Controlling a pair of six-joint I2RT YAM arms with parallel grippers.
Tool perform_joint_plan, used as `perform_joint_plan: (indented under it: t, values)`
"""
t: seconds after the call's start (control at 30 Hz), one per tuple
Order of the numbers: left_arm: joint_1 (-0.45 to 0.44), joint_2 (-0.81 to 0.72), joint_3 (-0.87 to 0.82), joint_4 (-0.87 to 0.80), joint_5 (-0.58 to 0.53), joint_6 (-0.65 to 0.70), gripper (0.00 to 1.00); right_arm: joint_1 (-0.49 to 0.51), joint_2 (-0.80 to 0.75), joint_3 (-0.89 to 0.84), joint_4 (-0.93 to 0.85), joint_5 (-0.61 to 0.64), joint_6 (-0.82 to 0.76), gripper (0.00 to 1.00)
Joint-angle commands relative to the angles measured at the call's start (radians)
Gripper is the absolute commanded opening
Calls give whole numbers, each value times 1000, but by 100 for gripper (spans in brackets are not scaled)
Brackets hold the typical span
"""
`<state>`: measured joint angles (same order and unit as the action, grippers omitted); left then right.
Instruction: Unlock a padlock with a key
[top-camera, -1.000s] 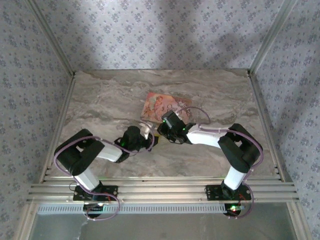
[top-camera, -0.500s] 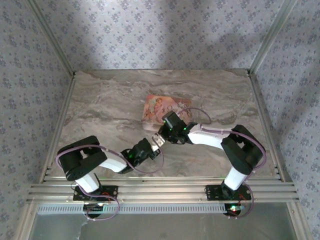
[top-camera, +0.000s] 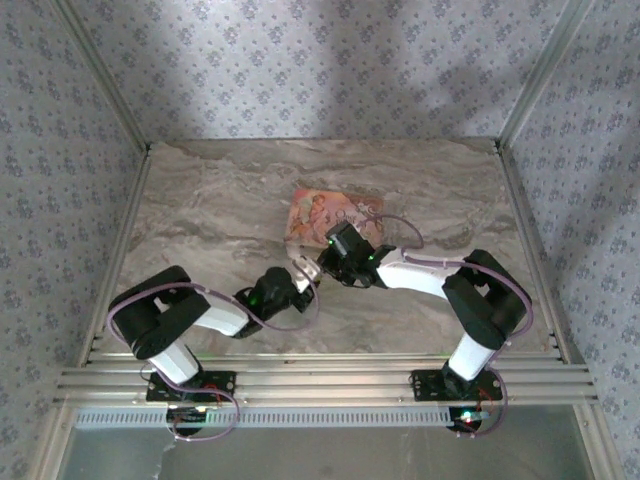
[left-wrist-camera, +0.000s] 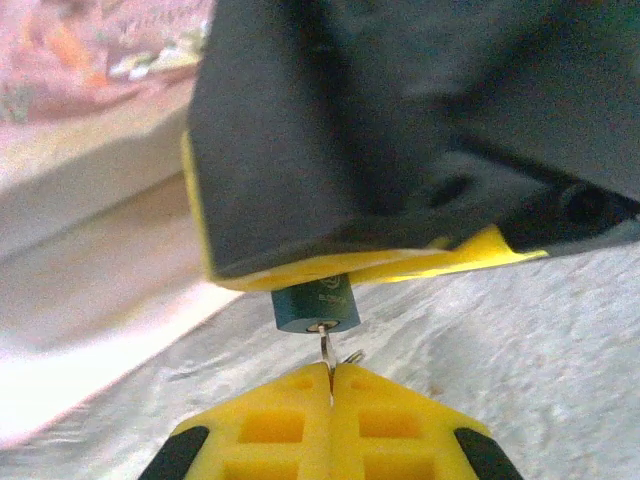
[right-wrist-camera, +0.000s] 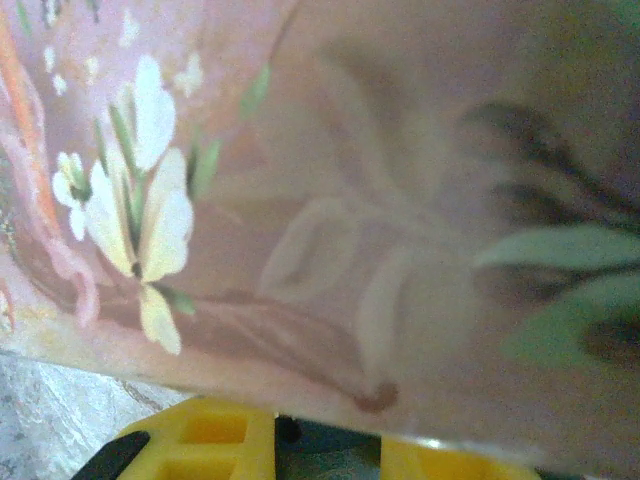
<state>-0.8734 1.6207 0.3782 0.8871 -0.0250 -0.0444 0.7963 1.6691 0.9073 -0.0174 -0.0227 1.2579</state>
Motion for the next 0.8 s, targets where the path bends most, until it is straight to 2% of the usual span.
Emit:
perform_joint_plan:
  t: [0.0, 0.07, 0.1, 0.23, 0.47, 0.77]
  values:
    - [80, -6, 12, 29, 268, -243, 0, 28, -45, -14, -18, -105, 15, 0]
    - [96, -1, -12, 91, 294, -297, 25, 28, -45, -20, -5, -100, 18, 0]
    - [107, 2, -27, 123, 307, -329, 33, 27, -45, -23, -2, -97, 21, 0]
    - [154, 6, -67, 198, 367, -445, 47, 26, -53, -32, 11, -86, 27, 0]
    - [238, 66, -119, 370, 515, -675, 47, 18, -68, -44, 34, -75, 42, 0]
    - [237, 183, -125, 520, 521, -829, 41, 15, -77, -51, 46, -49, 55, 0]
